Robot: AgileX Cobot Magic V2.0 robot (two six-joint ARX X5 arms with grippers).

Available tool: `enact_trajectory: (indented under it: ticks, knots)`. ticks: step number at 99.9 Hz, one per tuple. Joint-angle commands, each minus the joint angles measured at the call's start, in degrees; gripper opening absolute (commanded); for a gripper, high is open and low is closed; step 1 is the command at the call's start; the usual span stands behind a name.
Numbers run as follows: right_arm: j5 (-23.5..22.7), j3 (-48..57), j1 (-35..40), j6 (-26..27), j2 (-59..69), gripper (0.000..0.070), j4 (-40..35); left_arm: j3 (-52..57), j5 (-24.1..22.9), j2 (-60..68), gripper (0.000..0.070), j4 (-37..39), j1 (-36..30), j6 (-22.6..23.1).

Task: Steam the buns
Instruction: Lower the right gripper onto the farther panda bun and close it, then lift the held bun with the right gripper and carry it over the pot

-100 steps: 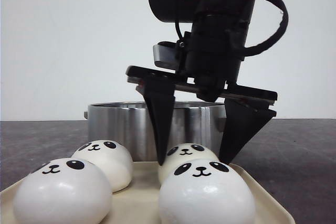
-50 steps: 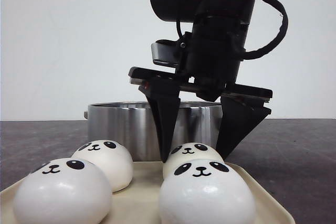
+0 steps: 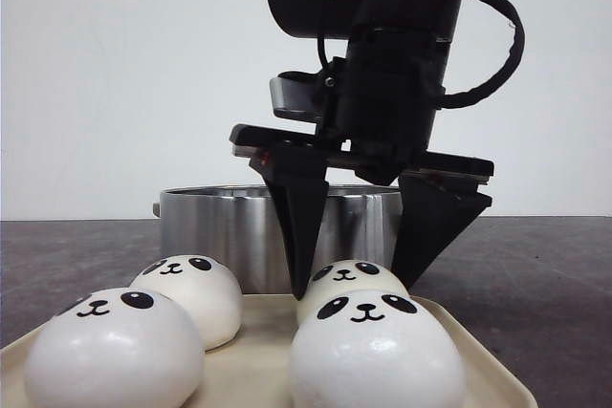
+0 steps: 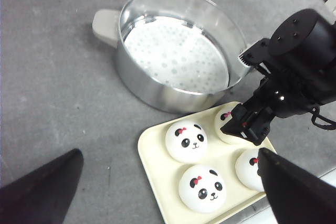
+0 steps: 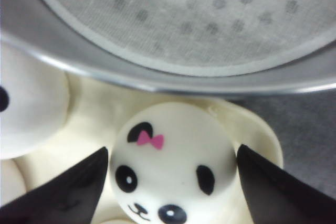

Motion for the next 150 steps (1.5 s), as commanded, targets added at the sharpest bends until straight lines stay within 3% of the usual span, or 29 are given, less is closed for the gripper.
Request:
enact_trajectory:
  ticks: [1,50,56,60,61,89,106,116,130,150]
  knots:
    - [0.74,0.63,1.20,-0.44,0.94,0.0422,0.33,0.98,-0.33,0.26,0.0666,0.15,-0.22,0.81]
    - [1.05,0.59,3.80,-0.66,4.90,0.0400,0.07,0.98,-0.33,0.26,0.0666,-0.22,-0.20,1.05]
    - [1.05,0.59,3.82,-1.36,5.88,0.0266,-0.09,0.98,-0.33,0.26,0.0666,-0.22,-0.20,1.01]
    - [1.05,0.59,4.09,-2.32,6.32,0.0029,0.04,0.98,-0.33,0.26,0.0666,-0.35,-0.22,1.01]
    - [1.05,0.59,4.15,-2.56,6.32,0.0000,0.04,0.98,-0.33,0.26,0.0666,-0.39,-0.22,1.01]
    - [2.56,2.97,4.90,-6.64,0.92,0.0010,-0.87,0.98,-1.55,0.26,0.0666,-0.33,-0.20,1.01]
    - [3.13,10.34,6.19,-10.03,-6.64,0.0010,-6.40,0.98,-2.27,0.26,0.0666,0.00,-0.20,1.01]
    - [7.58,17.49,6.43,-12.46,-8.87,0.0009,-9.92,0.98,-2.27,0.26,0.0666,0.09,-0.20,1.01]
    - [14.67,26.10,4.28,-18.16,-8.72,0.0009,-9.18,0.98,-2.27,0.26,0.0666,0.13,-0.20,0.98]
    - [9.38,29.99,-4.13,-20.04,-3.63,0.0009,-4.42,0.98,-2.97,0.26,0.0666,0.59,-0.20,1.05]
